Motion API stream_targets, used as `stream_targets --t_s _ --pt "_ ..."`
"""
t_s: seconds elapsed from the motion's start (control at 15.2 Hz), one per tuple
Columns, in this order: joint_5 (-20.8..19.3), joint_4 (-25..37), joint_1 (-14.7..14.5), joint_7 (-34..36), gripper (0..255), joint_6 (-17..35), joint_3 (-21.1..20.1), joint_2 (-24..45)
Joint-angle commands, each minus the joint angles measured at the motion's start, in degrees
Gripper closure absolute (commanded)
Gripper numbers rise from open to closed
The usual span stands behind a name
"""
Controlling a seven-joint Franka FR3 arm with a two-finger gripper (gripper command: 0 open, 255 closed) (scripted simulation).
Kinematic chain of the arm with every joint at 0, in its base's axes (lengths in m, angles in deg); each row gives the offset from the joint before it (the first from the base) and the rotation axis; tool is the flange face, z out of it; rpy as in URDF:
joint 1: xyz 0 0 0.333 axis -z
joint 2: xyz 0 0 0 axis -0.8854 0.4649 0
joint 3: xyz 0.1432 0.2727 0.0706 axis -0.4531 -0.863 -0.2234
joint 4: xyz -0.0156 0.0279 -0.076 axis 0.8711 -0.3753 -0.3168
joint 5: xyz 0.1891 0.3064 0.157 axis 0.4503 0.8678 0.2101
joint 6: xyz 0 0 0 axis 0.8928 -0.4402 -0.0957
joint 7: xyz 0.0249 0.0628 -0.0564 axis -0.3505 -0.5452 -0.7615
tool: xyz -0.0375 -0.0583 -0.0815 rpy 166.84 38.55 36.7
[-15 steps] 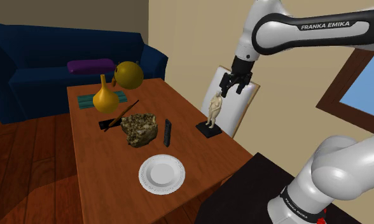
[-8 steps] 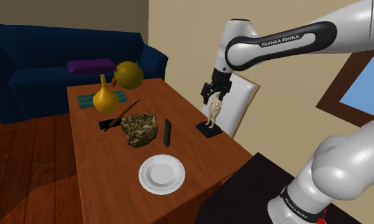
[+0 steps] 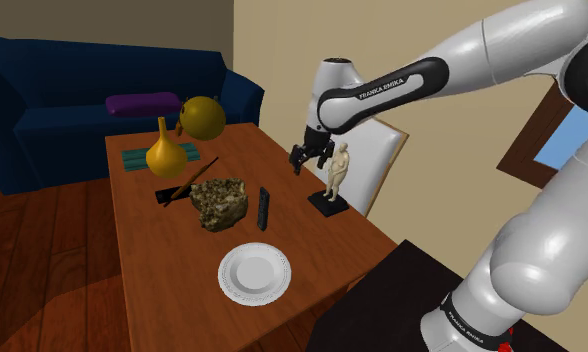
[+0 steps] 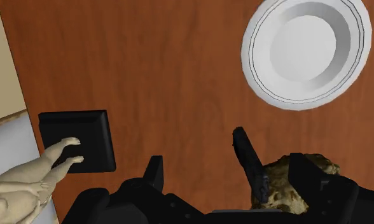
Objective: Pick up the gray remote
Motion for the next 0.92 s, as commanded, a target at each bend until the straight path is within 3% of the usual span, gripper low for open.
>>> stream_targets --t_s 0.0,0.86 --pt "-0.61 2.67 -0.33 1.18 0 1.84 -0.37 4.39" --pt "-4.18 27.10 -3.20 5.97 0 6.80 0.01 33.39"
